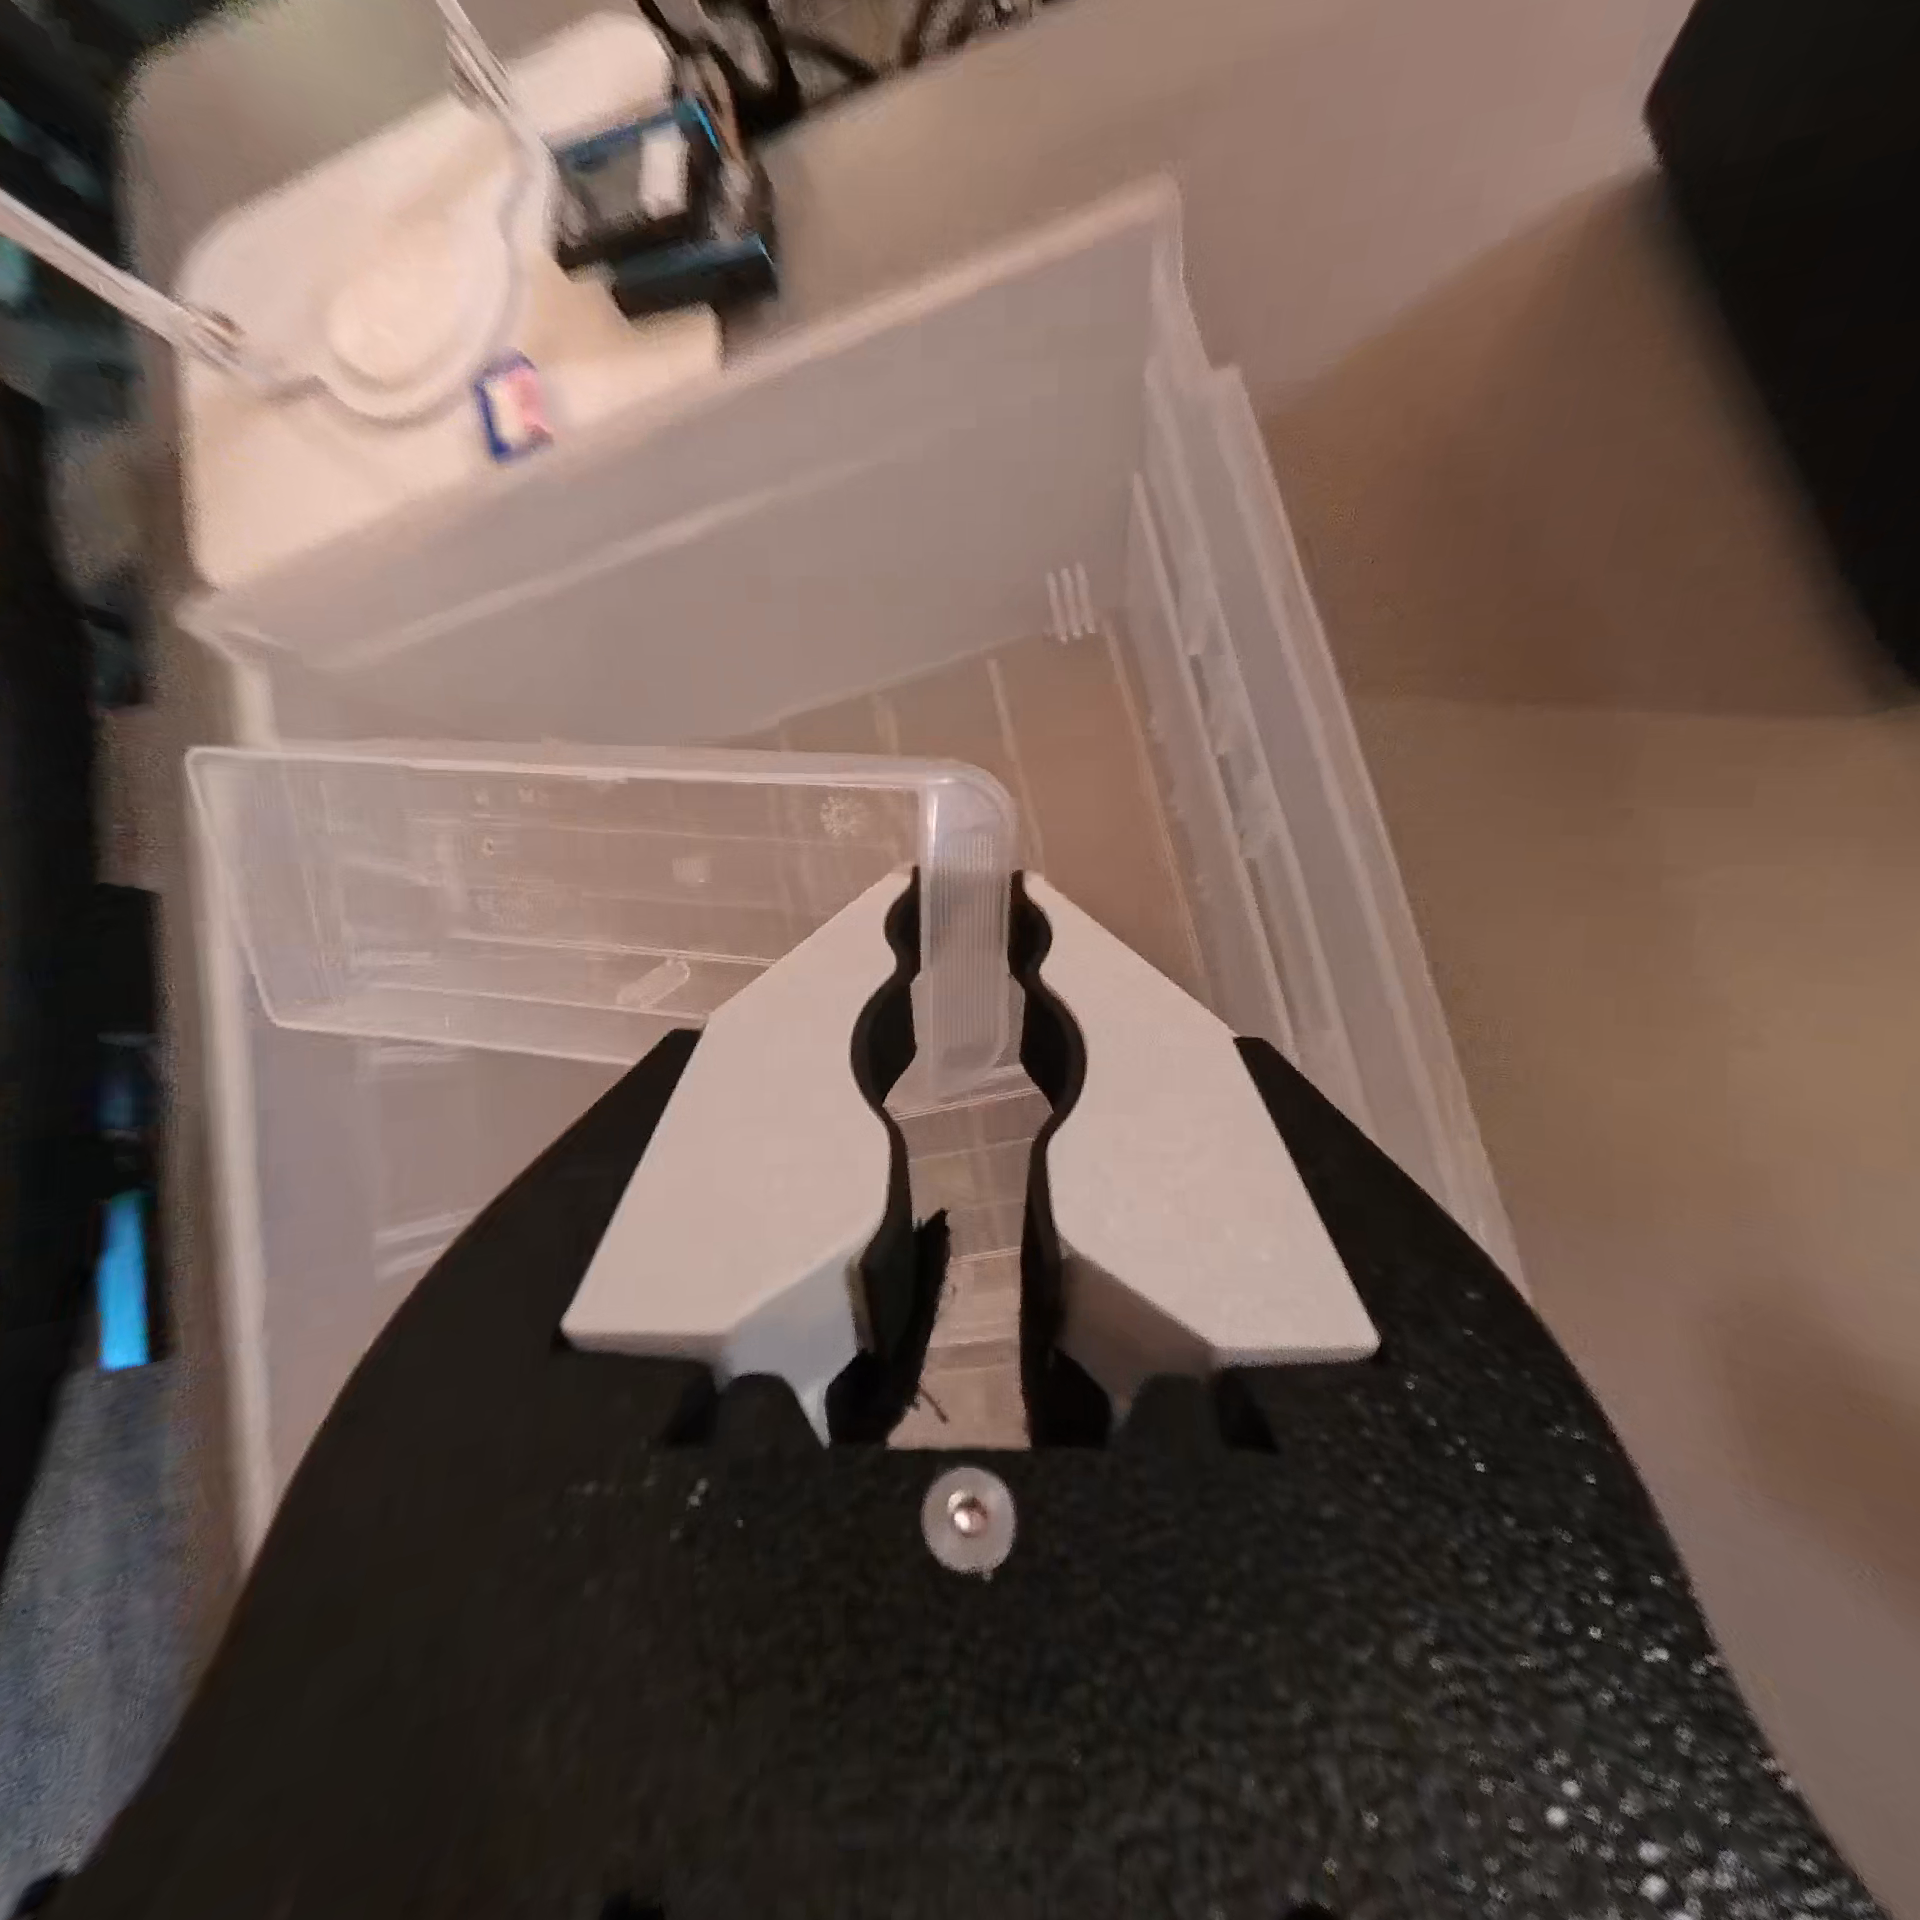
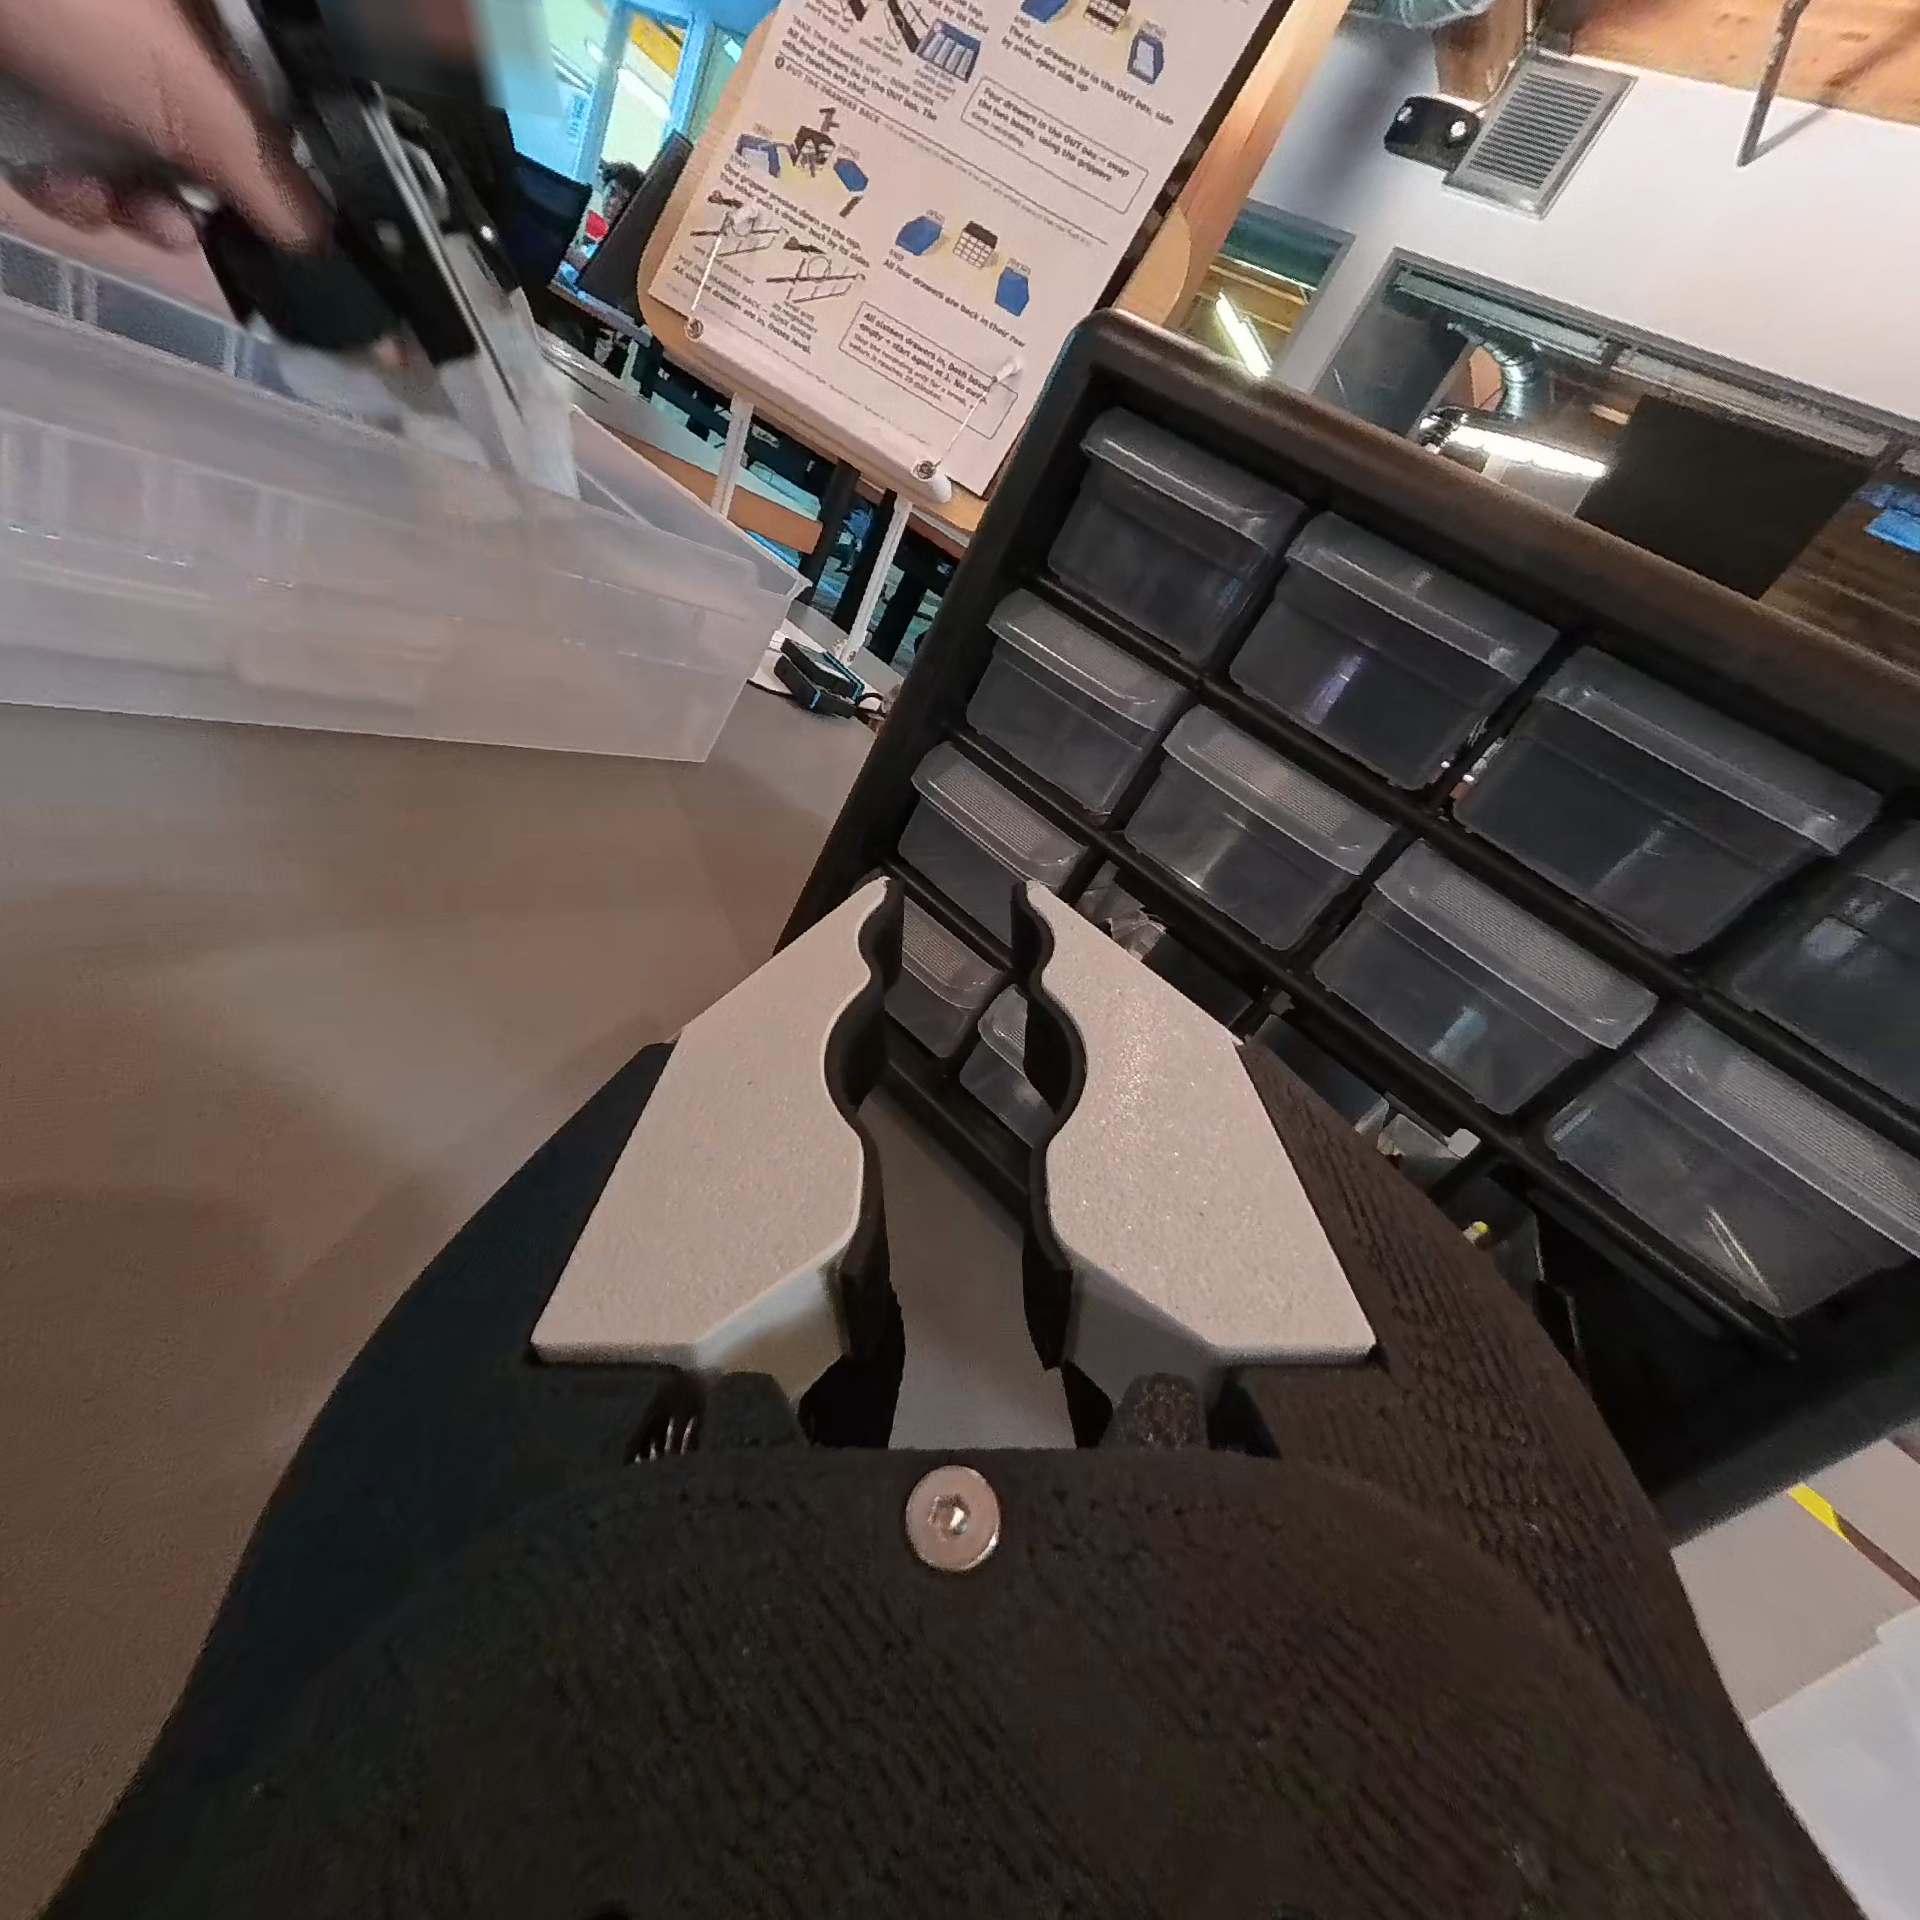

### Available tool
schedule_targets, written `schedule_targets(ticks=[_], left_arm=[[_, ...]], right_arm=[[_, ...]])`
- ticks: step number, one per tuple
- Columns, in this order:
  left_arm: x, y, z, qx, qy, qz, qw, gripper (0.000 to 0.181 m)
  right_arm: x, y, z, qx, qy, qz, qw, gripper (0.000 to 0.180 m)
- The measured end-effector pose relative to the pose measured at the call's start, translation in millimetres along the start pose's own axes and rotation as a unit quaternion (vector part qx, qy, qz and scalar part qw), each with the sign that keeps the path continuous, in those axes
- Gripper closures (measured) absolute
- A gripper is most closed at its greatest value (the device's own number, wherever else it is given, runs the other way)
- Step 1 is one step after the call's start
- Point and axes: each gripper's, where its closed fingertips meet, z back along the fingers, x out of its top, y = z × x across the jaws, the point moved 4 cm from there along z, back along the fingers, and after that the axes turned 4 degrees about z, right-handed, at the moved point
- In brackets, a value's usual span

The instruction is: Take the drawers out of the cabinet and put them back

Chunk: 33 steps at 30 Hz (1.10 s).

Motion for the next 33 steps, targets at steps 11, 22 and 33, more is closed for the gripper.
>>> schedule_targets(ticks=[11, 22, 33], left_arm=[[33.1, -166.3, 157.4, -0.192, -0.205, -0.227, 0.932, 0.169], [-74.6, -324.5, 132.0, -0.357, -0.039, -0.491, 0.793, 0.168], [-94.5, -336.2, 83.3, -0.32, 0.006, -0.517, 0.794, 0.143]], right_arm=[[-2.4, -24.8, 13.9, -0.07, -0.006, -0.006, 0.997, 0.161], [-24.4, -71.5, 67.4, -0.172, 0.044, 0.019, 0.984, 0.162], [-23.1, -69.0, 74.2, -0.155, 0.032, 0.012, 0.987, 0.152]])
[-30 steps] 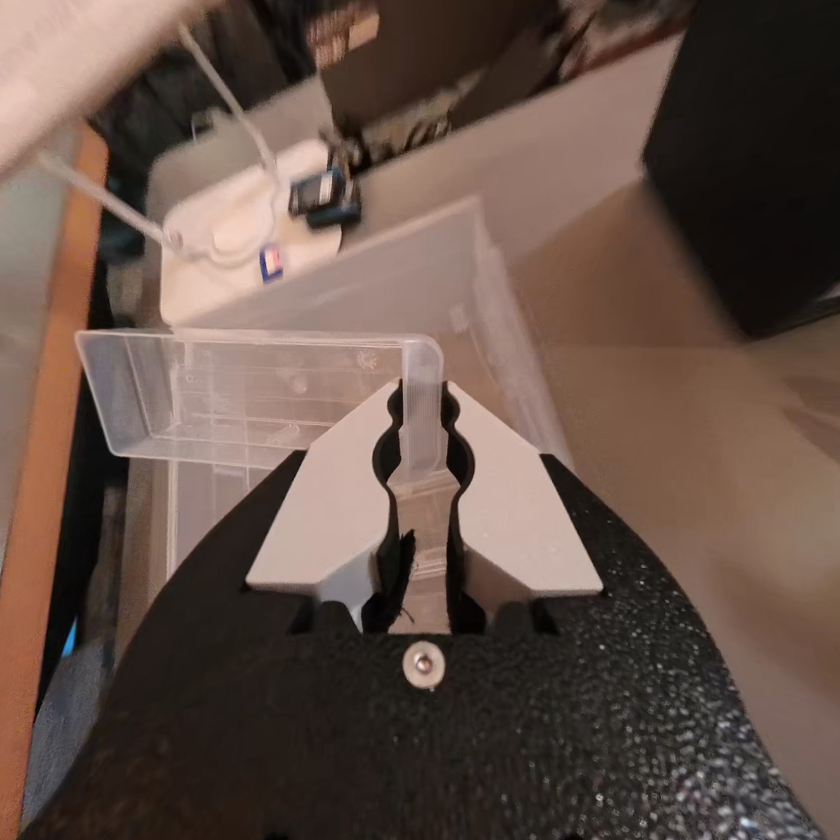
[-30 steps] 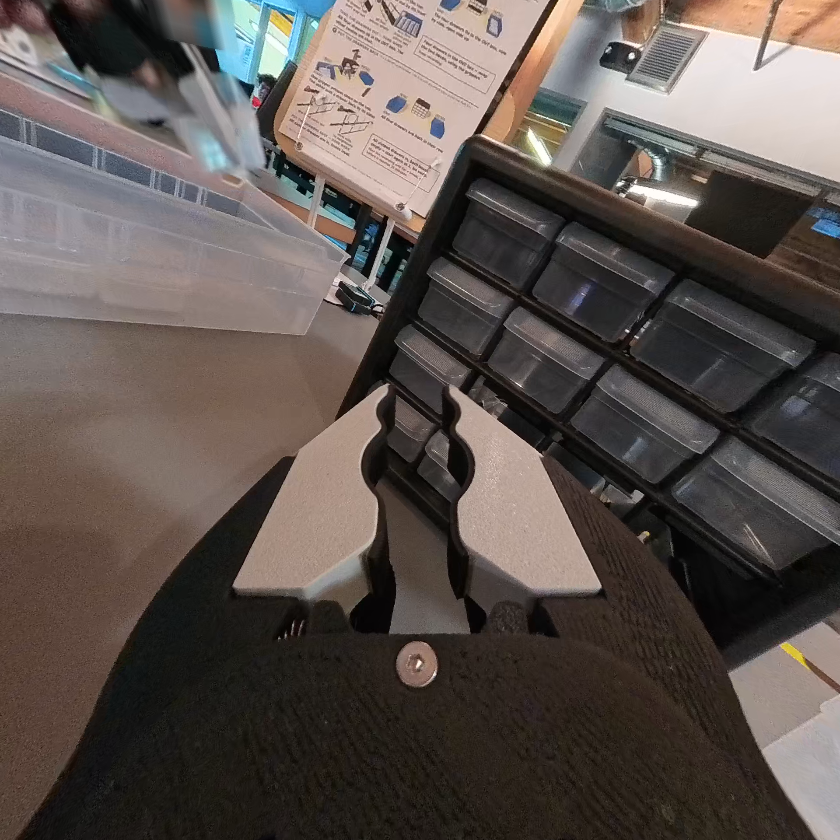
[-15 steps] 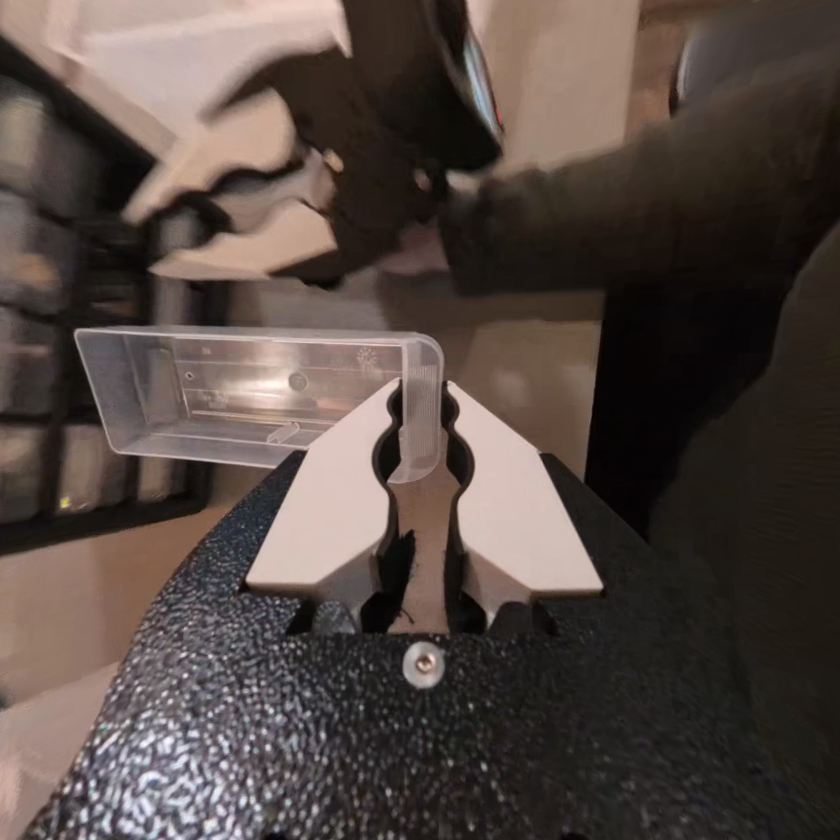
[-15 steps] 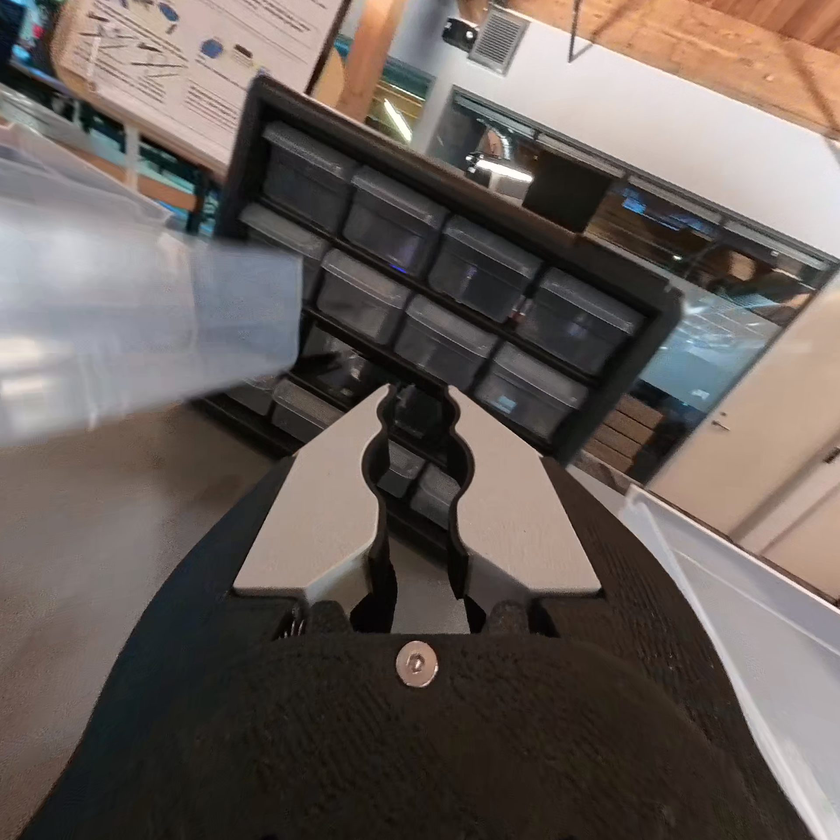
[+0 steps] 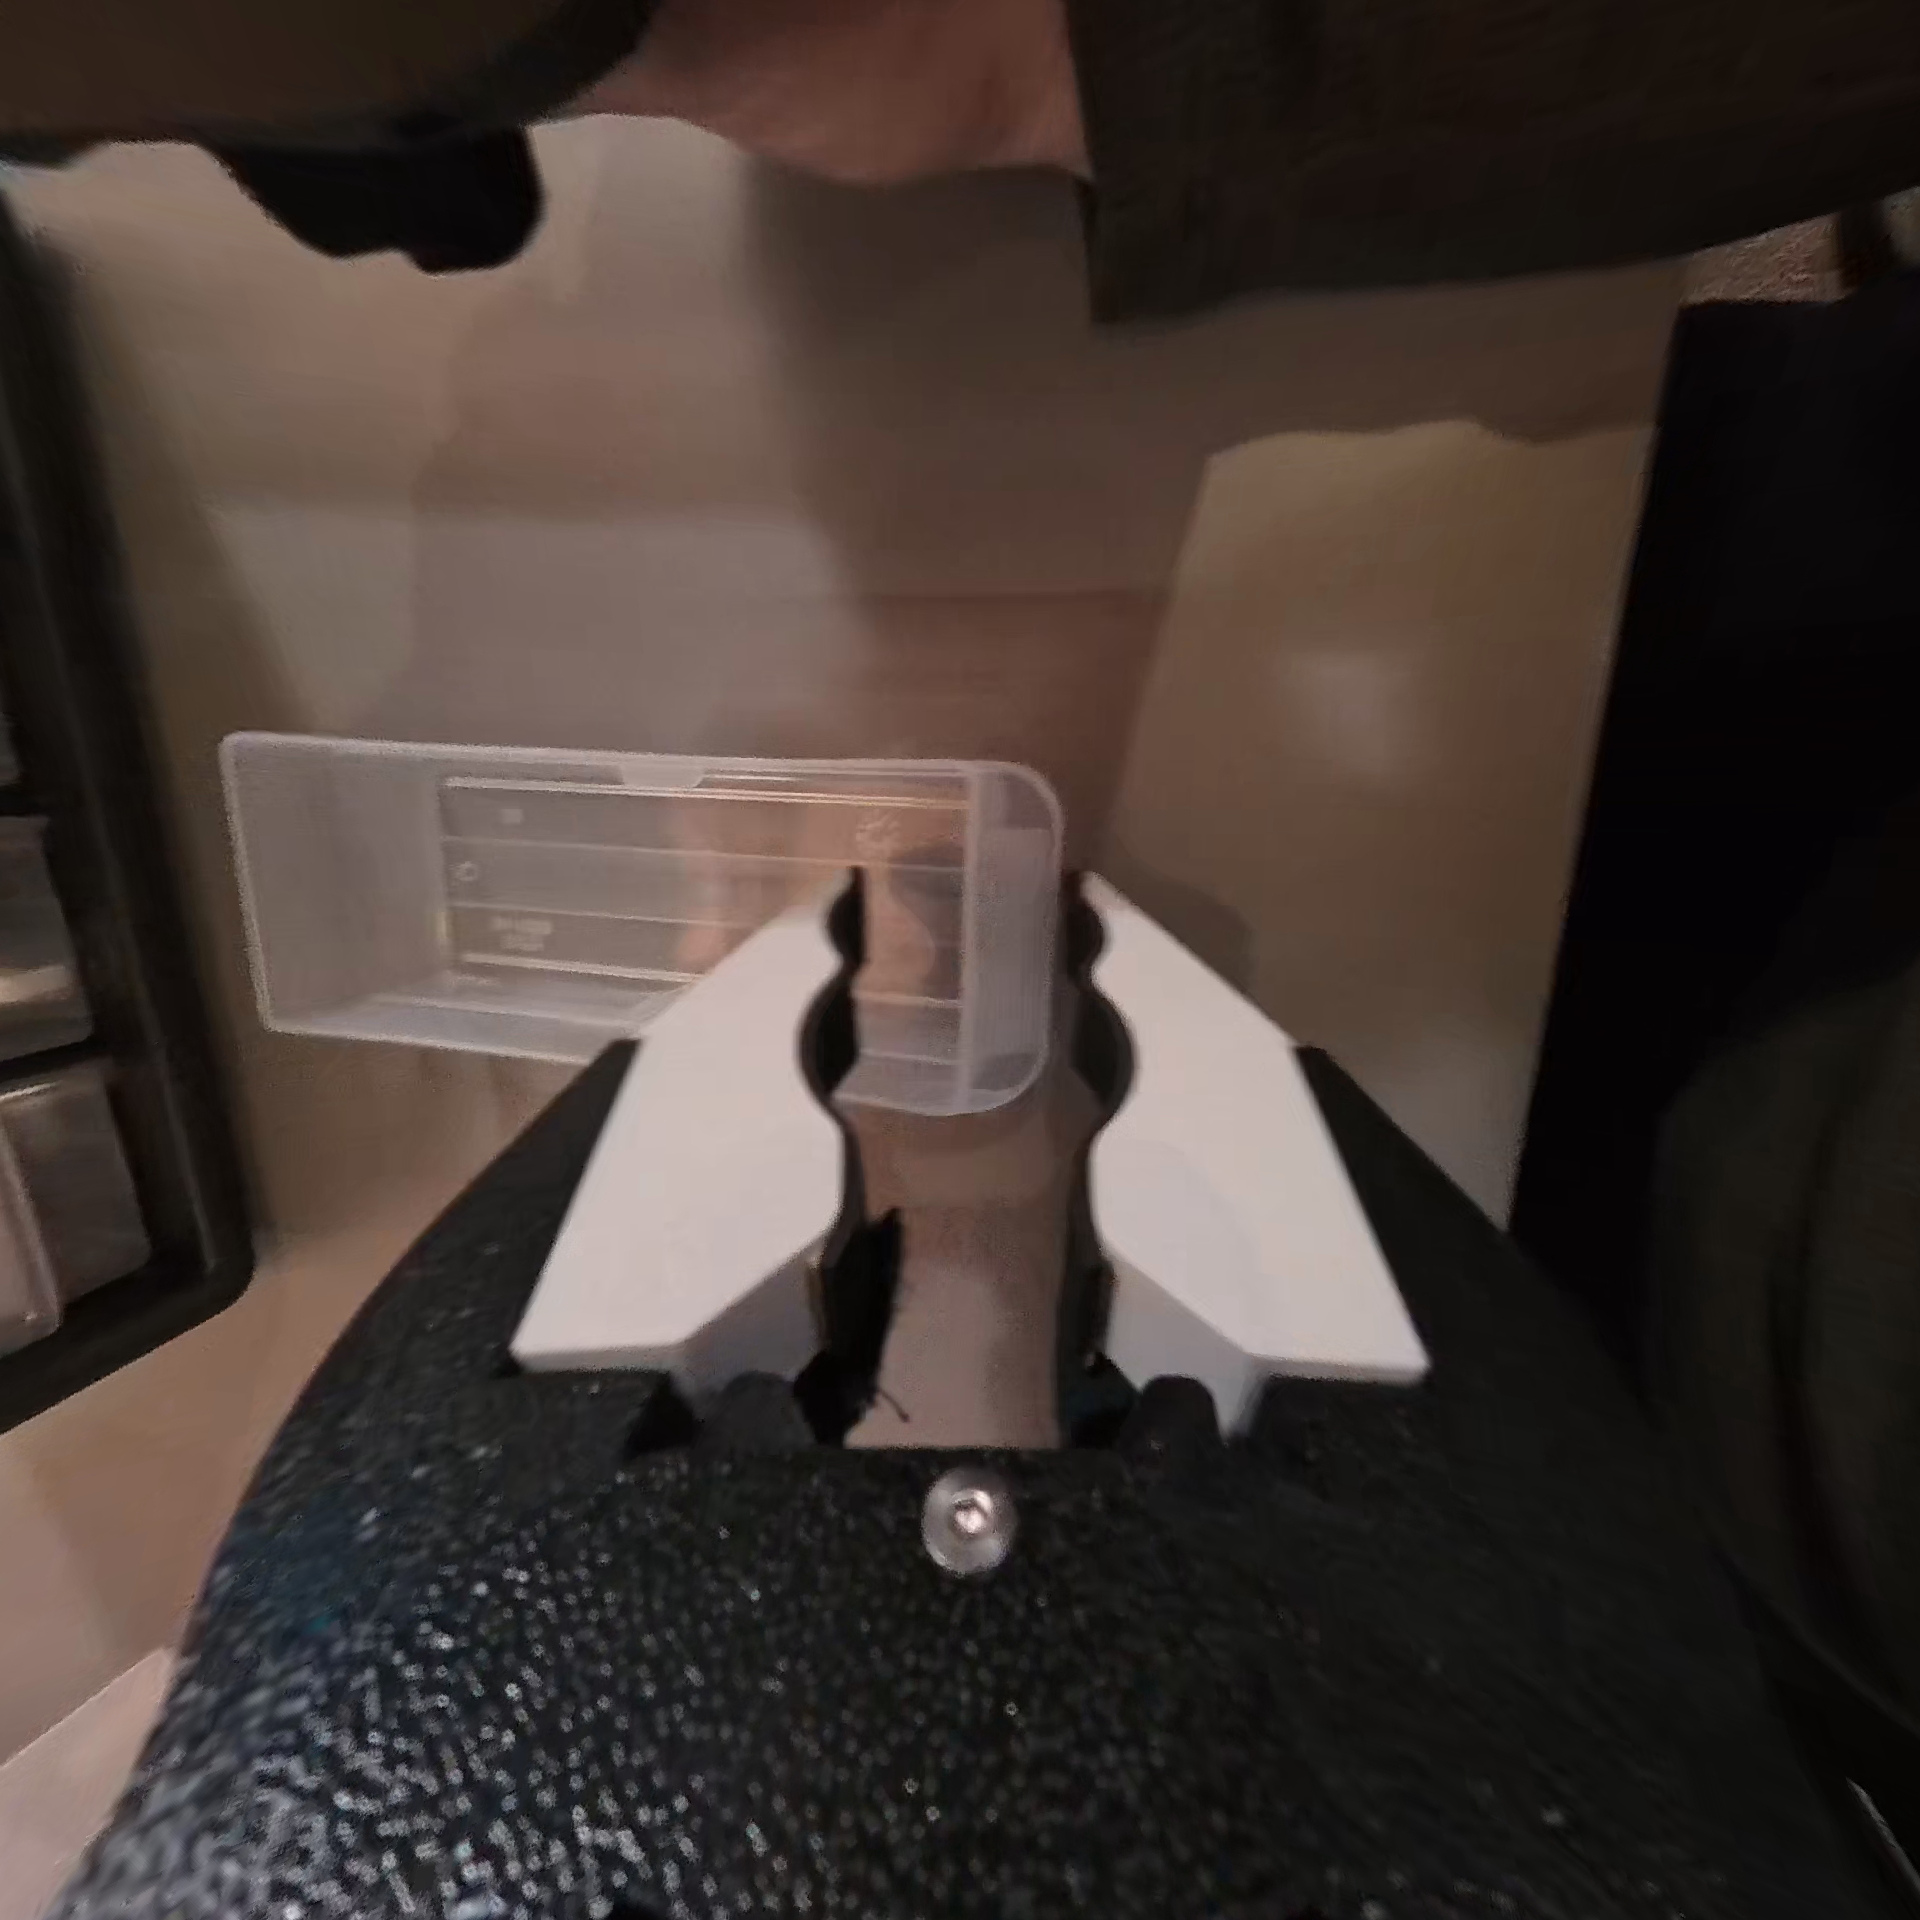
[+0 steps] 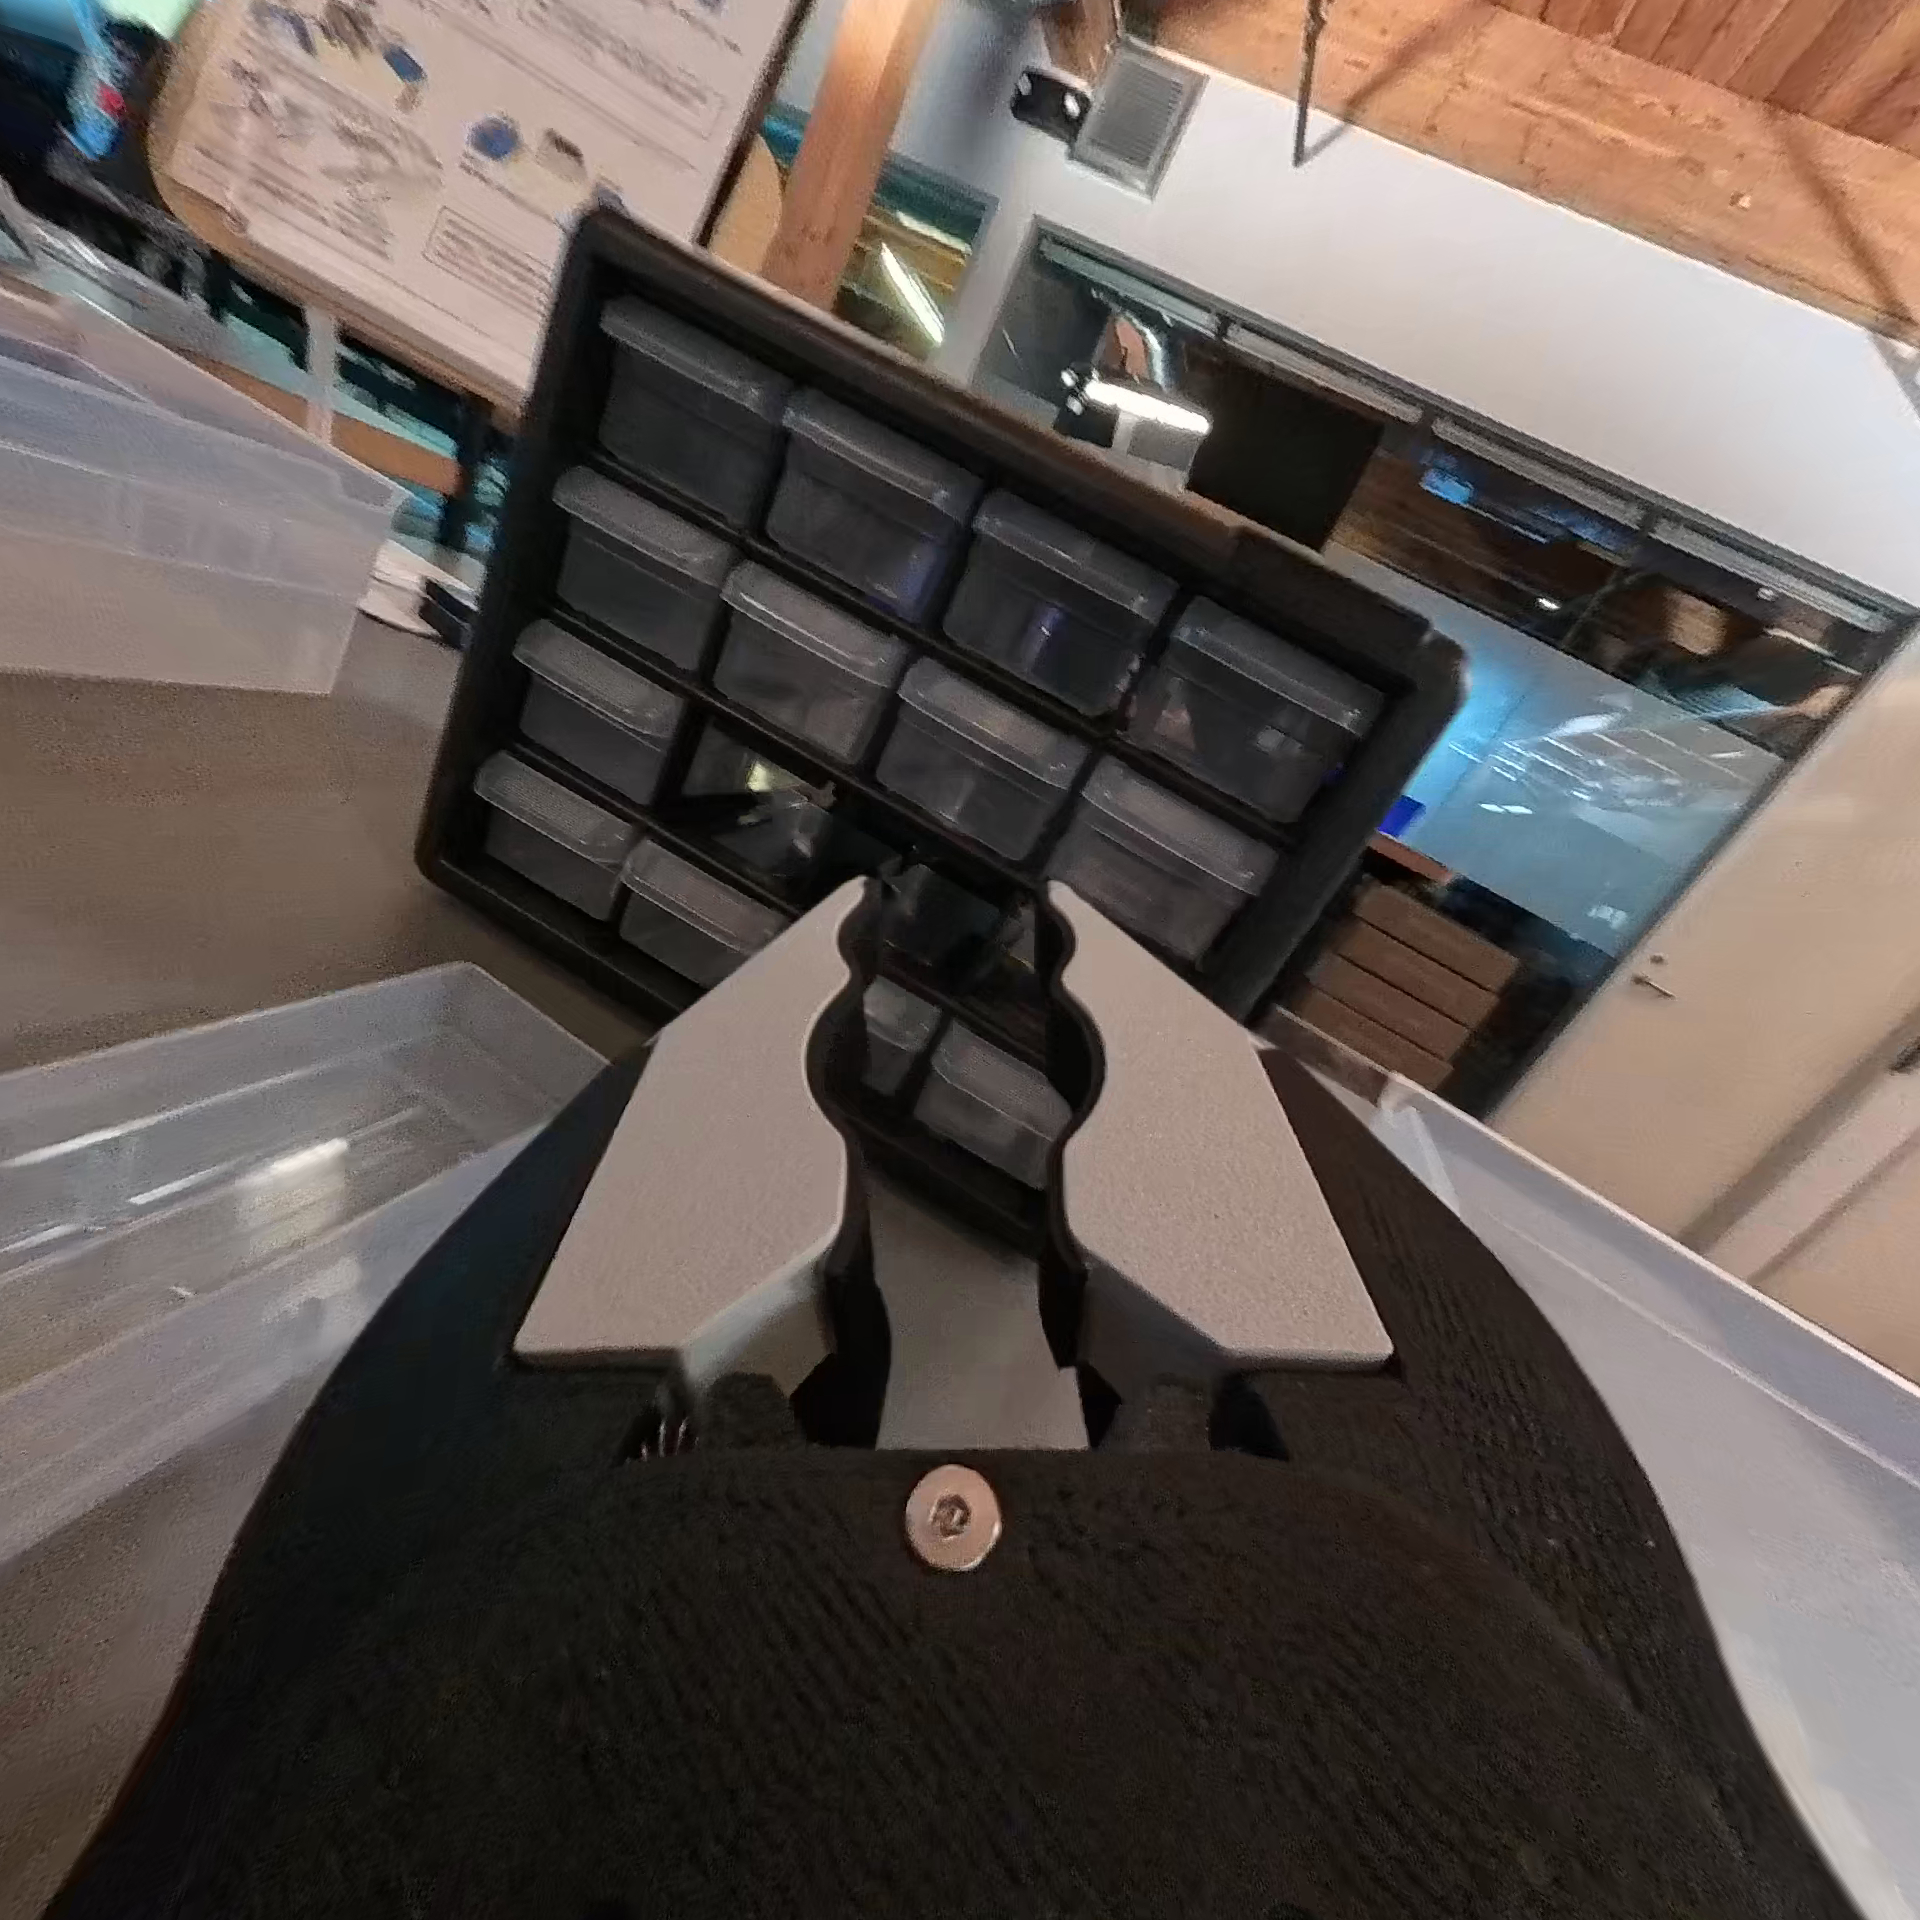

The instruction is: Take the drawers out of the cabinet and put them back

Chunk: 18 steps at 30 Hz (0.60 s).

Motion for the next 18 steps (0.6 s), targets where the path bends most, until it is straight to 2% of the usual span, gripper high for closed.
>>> schedule_targets(ticks=[1, 3, 5, 7, 9, 10, 13, 15, 16, 18], left_arm=[[-0.5, 4.2, 2.3, 0.011, -0.004, 0.0, 1.0, 0.126], [5.8, 11.3, 15.1, 0.014, -0.055, 0.009, 0.998, 0.105], [17.3, 25.7, 41.3, 0.018, -0.152, 0.044, 0.987, 0.096], [22.3, 52.6, 76.0, 0.048, -0.263, 0.093, 0.959, 0.091], [12.9, 92.5, 110.9, 0.122, -0.362, 0.16, 0.91, 0.091], [3.0, 113.1, 126.7, 0.162, -0.409, 0.197, 0.876, 0.093], [-41.2, 163.8, 153.6, 0.25, -0.521, 0.33, 0.746, 0.105], [-66.9, 182.7, 148.2, 0.27, -0.561, 0.388, 0.68, 0.109], [-75.9, 189.2, 138.7, 0.278, -0.563, 0.406, 0.664, 0.111], [-87.8, 198.9, 112.3, 0.302, -0.533, 0.425, 0.666, 0.11]], right_arm=[[2.8, 1.3, 0.3, 0.01, -0.014, -0.013, 1.0, 0.146], [6.5, 0.5, 1.9, 0.02, -0.033, -0.037, 0.999, 0.134], [9.8, -0.6, 4.2, 0.027, -0.049, -0.055, 0.997, 0.125], [11.8, 2.5, 7.0, 0.05, -0.05, -0.049, 0.996, 0.119], [15.4, 7.9, 13.6, 0.091, -0.027, -0.031, 0.995, 0.116], [20.0, 13.2, 18.9, 0.125, -0.017, -0.032, 0.991, 0.116], [38.6, 39.6, 39.3, 0.261, 0.015, -0.054, 0.964, 0.114], [48.4, 62.8, 56.3, 0.355, 0.047, -0.063, 0.932, 0.112], [50.5, 74.7, 65.0, 0.393, 0.066, -0.059, 0.915, 0.112], [45.5, 96.4, 79.2, 0.444, 0.116, -0.027, 0.888, 0.112]])
